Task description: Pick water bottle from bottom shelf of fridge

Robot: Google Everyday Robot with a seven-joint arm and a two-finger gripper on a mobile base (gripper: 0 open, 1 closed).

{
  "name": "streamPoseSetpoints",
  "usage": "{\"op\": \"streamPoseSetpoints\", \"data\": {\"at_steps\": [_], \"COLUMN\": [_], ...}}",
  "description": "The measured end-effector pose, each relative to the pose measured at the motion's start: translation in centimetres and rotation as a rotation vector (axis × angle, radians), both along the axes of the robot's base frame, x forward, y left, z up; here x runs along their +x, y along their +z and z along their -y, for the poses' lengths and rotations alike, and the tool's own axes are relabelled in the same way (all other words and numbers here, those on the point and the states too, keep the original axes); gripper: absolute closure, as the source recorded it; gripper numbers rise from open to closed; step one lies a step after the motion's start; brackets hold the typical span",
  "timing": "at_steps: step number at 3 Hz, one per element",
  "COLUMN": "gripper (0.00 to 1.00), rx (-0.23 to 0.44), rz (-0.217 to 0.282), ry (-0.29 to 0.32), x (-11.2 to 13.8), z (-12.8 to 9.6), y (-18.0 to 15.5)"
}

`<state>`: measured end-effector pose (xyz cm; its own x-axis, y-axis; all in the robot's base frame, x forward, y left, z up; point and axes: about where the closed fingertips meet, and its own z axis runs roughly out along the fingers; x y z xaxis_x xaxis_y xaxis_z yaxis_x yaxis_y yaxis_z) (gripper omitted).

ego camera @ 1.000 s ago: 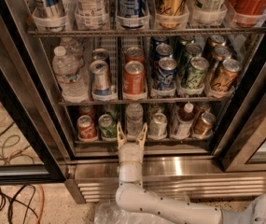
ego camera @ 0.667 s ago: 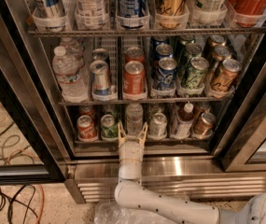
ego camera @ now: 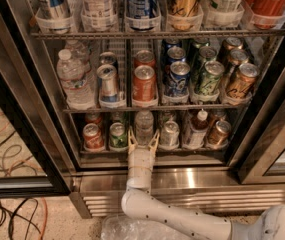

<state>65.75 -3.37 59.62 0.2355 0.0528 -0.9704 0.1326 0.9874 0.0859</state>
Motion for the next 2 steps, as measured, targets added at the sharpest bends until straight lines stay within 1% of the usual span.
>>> {"op": "streamPoseSetpoints", "data": {"at_steps": [1, 2], "gripper": [0.5, 0.73], "rx": [-0.007, -0.024], "rz": [0.003, 0.014], "ry": [-0.002, -0.004], "x": [0.24, 1.04], "z": [0.12, 0.23], "y": [0.08, 0.32]}}
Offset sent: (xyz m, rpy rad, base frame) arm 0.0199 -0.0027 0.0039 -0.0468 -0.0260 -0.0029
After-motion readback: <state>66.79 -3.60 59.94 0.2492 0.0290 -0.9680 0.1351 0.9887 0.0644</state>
